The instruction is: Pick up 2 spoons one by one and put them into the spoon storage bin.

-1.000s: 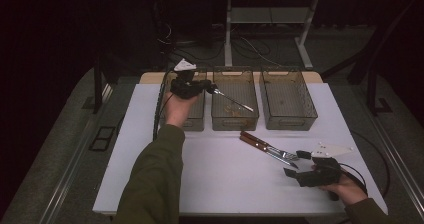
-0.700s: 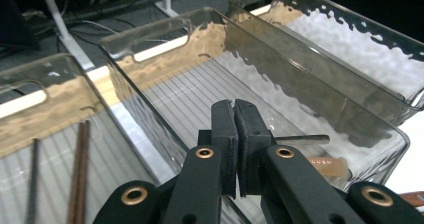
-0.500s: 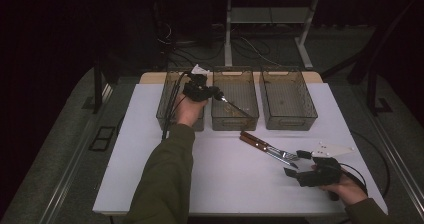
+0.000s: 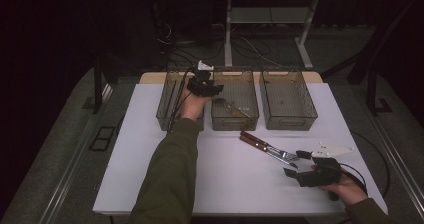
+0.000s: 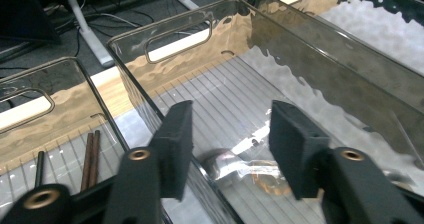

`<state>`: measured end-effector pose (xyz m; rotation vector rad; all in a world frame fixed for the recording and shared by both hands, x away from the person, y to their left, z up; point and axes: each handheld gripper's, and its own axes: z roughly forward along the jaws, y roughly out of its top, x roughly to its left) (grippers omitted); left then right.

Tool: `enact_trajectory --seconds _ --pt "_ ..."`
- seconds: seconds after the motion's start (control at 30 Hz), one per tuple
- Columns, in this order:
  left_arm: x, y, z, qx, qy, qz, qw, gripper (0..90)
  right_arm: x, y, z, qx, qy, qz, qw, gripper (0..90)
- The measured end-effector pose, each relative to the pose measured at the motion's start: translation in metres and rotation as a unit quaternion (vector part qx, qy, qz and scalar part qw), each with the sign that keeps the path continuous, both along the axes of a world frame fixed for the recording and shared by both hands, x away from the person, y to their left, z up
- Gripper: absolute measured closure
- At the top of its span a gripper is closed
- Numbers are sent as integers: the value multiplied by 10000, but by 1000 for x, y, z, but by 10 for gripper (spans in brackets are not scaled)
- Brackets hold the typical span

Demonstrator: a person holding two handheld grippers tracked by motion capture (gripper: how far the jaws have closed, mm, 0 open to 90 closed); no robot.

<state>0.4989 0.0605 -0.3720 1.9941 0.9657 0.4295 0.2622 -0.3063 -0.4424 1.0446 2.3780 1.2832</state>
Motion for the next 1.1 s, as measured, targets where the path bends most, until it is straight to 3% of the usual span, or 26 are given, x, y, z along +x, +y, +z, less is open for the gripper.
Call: enact_trajectory --seconds 0.23,0.3,0.33,0.37,0.4,0.47,0.6,0.8,1.1 --pt "-11 4 8 -48 34 -256 9997 359 0 1 0 -11 -5 16 10000 175" --pt "-17 6 10 -107 21 -324 9994 341 0 2 0 -26 2 7 10000 175" --pt "-20 5 9 -279 41 -291 9992 328 0 2 0 -28 8 7 10000 175" --pt "-22 9 10 -132 53 -415 9990 314 0 2 0 -26 5 12 10000 175" --pt "-26 9 10 -216 40 -405 9989 307 -1 2 0 -27 16 13 10000 175" --pt "-33 13 10 -165 26 -514 9985 290 -1 2 0 -33 15 11 10000 175" --pt "-48 18 10 -433 22 -612 9972 256 0 2 0 -65 3 11 10000 175" --pt "-71 24 10 -304 19 -839 9960 190 0 3 0 -55 -5 14 10000 175" --pt "-110 34 2 -384 -68 -1084 9933 141 1 4 0 -30 -34 18 10000 175"
